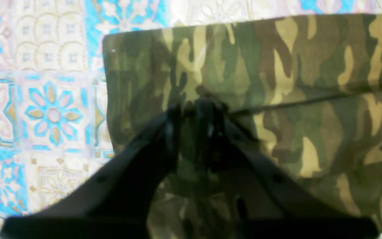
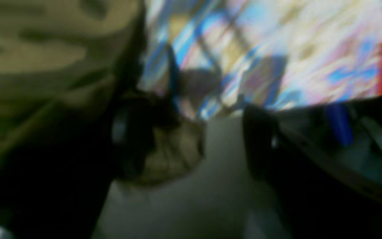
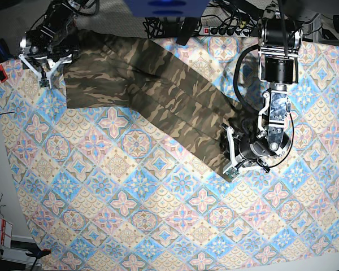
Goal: Fold the T-shirt properly
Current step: 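Release the right gripper and move it along the strip's other end, then grasp the strip's other end with the right gripper, then hold the strip with both grippers and straighten it across the cloth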
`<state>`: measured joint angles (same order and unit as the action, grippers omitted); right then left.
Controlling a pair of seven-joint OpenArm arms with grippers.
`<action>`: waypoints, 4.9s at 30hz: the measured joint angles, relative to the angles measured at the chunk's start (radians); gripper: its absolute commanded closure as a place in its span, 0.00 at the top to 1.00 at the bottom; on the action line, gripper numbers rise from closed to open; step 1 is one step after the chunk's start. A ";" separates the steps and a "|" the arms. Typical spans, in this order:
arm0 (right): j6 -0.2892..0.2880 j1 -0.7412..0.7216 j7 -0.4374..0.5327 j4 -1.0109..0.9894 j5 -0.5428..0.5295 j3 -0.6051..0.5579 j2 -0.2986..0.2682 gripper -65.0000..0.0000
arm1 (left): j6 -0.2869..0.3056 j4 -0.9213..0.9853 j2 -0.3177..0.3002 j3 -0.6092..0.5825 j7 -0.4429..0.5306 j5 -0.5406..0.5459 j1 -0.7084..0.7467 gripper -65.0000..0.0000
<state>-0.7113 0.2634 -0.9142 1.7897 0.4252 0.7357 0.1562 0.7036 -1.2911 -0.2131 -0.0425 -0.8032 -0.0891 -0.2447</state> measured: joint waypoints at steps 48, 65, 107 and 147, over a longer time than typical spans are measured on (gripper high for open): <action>0.016 0.105 -0.278 -0.027 -0.347 -0.382 -0.013 0.66 | 0.000 0.000 0.000 0.000 0.000 0.000 0.029 0.12; -0.043 -0.100 -0.212 -0.299 -0.410 -0.309 -0.114 0.03 | 0.000 0.000 -0.001 0.000 0.003 -0.002 0.030 0.12; -0.052 -0.369 -0.341 -0.604 -0.322 -0.406 -0.195 0.04 | -0.007 0.432 0.103 0.196 0.193 -0.296 -0.111 0.21; 0.010 -0.223 -0.208 -0.159 -0.298 -0.299 -0.177 0.36 | -0.007 0.242 0.104 0.203 0.180 -0.275 -0.011 0.21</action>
<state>-0.7017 0.0406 -1.1225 1.6302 0.1276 0.4366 -0.0204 0.6964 -1.0492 -0.1093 0.1604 -0.6235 -0.3637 -0.2554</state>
